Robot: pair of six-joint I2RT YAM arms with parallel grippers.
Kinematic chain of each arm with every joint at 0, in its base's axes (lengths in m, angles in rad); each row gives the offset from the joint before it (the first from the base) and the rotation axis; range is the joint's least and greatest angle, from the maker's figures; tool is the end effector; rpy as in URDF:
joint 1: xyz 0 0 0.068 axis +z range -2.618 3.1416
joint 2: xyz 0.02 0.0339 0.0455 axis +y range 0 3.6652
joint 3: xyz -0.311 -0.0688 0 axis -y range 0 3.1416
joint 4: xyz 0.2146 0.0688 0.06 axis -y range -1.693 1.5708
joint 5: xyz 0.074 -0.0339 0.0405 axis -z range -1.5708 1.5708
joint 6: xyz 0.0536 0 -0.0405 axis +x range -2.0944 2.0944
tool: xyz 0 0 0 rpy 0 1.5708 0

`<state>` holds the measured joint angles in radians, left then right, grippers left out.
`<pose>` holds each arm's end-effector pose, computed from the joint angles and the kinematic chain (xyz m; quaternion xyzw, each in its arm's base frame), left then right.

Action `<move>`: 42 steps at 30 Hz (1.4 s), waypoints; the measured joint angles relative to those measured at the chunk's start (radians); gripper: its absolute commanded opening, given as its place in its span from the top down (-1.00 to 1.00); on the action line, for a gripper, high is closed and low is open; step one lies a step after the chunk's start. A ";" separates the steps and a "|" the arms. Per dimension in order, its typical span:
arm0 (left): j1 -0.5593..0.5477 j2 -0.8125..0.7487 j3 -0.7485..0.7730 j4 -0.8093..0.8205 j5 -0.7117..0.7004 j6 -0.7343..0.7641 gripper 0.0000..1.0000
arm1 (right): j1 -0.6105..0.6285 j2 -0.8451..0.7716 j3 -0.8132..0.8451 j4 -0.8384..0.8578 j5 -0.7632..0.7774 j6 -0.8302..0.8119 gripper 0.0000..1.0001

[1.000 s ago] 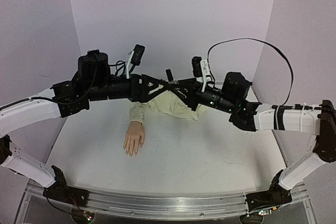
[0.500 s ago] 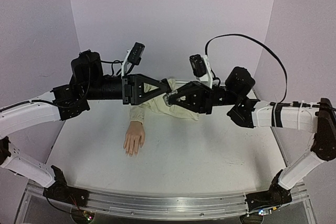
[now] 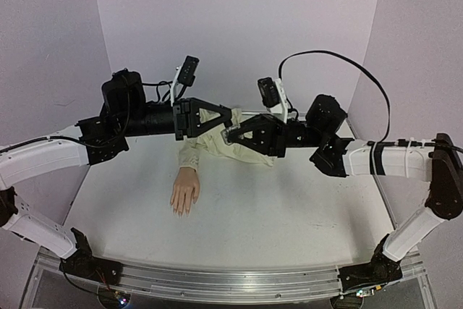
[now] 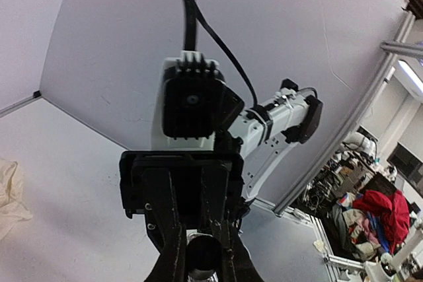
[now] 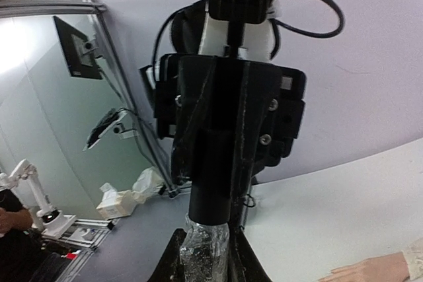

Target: Paint the nails

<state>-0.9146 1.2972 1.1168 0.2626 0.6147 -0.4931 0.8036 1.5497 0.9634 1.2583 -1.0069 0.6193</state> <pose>0.1434 -0.2369 0.4431 0.3527 0.5849 -0.6100 0.4018 0.1796 0.2515 0.4196 -0.4677 0.3389 0.6739 0.4607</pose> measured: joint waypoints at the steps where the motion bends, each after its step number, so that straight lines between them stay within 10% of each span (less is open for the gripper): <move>1: 0.003 0.000 -0.001 -0.005 -0.023 0.008 1.00 | 0.000 -0.005 -0.001 -0.028 0.035 -0.035 1.00; 10: 0.007 0.031 0.009 -0.133 -0.376 0.023 1.00 | 0.277 -0.052 -0.030 -0.297 1.204 -0.606 1.00; 14: 0.005 0.095 0.036 -0.178 -0.436 0.021 0.92 | 0.283 -0.009 -0.030 -0.314 1.317 -0.687 1.00; 21: 0.003 0.089 0.048 -0.217 -0.381 0.013 -0.09 | 0.179 -0.045 -0.048 -0.327 1.036 -0.637 1.00; 27: 0.005 0.029 0.048 -0.229 -0.206 0.020 -0.55 | -0.010 -0.116 -0.061 -0.323 0.568 -0.457 1.00; 34: 0.005 -0.037 0.044 -0.145 -0.039 -0.014 -0.35 | 0.003 -0.125 -0.022 -0.249 0.107 -0.248 1.00; 42: 0.000 -0.002 0.043 -0.044 0.089 -0.066 0.12 | 0.018 -0.084 -0.003 -0.155 -0.023 -0.136 1.00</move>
<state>-0.9142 1.2957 1.1595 0.2188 0.7033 -0.5594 0.8211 1.4658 0.9604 1.1034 -1.0298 0.4835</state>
